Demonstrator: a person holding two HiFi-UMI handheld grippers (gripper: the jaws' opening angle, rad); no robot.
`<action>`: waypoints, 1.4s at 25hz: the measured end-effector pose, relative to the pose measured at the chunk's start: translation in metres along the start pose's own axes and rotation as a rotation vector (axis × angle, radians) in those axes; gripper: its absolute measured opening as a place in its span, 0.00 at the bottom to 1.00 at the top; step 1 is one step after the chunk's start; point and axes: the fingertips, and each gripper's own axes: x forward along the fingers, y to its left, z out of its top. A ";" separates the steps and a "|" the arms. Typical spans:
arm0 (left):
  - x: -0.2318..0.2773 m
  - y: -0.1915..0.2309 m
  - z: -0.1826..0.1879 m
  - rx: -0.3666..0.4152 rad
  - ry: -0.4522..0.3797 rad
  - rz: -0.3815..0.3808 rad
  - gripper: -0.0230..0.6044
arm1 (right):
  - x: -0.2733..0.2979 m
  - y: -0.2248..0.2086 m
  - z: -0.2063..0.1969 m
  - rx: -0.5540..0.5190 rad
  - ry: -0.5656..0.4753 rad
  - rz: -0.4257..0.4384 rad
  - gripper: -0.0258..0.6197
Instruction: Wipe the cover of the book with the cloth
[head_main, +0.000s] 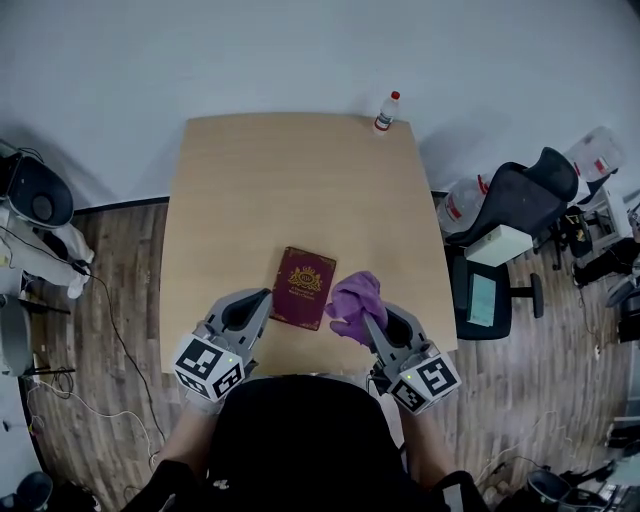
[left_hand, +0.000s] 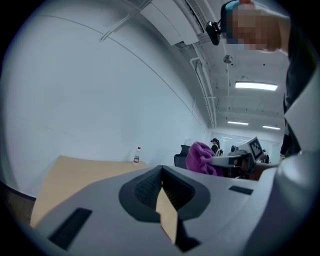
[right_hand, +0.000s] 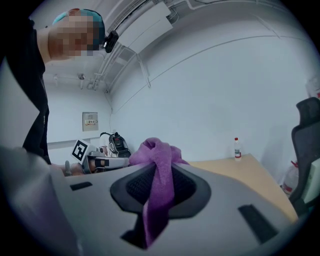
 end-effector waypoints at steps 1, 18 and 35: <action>0.000 0.000 0.000 0.000 -0.001 0.001 0.07 | 0.000 0.000 0.002 -0.001 -0.006 0.000 0.16; 0.000 -0.011 0.003 0.007 -0.023 -0.009 0.07 | -0.003 0.003 0.004 -0.036 -0.037 -0.033 0.16; -0.013 -0.005 -0.003 -0.003 -0.012 -0.003 0.07 | 0.000 0.015 0.001 -0.036 -0.036 -0.052 0.16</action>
